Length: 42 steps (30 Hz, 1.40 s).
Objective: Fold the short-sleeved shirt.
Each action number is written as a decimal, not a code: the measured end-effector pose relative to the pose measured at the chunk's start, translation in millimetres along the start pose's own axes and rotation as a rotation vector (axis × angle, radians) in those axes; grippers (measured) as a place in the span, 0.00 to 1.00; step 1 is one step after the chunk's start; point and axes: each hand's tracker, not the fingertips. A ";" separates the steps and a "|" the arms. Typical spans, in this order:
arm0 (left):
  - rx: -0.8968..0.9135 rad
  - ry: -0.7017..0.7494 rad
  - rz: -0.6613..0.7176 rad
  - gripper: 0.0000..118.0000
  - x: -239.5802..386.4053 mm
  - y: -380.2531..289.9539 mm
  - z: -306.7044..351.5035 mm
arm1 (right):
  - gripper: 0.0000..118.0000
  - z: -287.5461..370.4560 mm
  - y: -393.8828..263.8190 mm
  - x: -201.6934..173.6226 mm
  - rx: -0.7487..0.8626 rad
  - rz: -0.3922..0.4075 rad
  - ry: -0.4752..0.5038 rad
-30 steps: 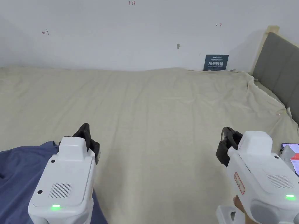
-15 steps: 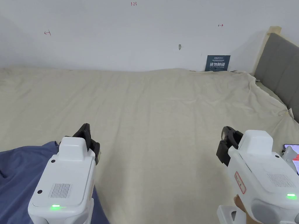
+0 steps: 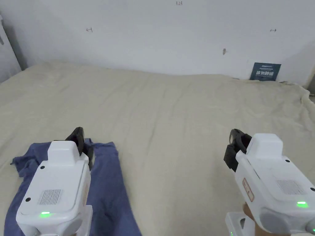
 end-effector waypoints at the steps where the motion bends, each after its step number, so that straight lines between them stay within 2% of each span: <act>1: 0.000 0.026 -0.001 0.01 -10.6 0.4 2.6 | 0.00 -4.8 -0.3 -8.0 0.000 0.003 0.021; 13: -0.007 0.272 -0.019 0.01 -120.1 -0.3 57.2 | 0.00 -39.8 -11.9 -114.8 -0.021 0.008 0.295; 20: -0.031 0.361 -0.025 0.01 -149.9 -5.0 81.3 | 0.00 -36.9 -21.5 -151.7 -0.036 0.024 0.379; 29: -0.048 0.373 -0.027 0.01 -149.4 -12.8 82.6 | 0.00 -36.1 -24.6 -151.9 -0.048 0.033 0.384; 42: -0.063 0.290 -0.027 0.01 -129.1 -17.3 53.8 | 0.00 -43.4 -18.4 -130.8 -0.041 0.035 0.332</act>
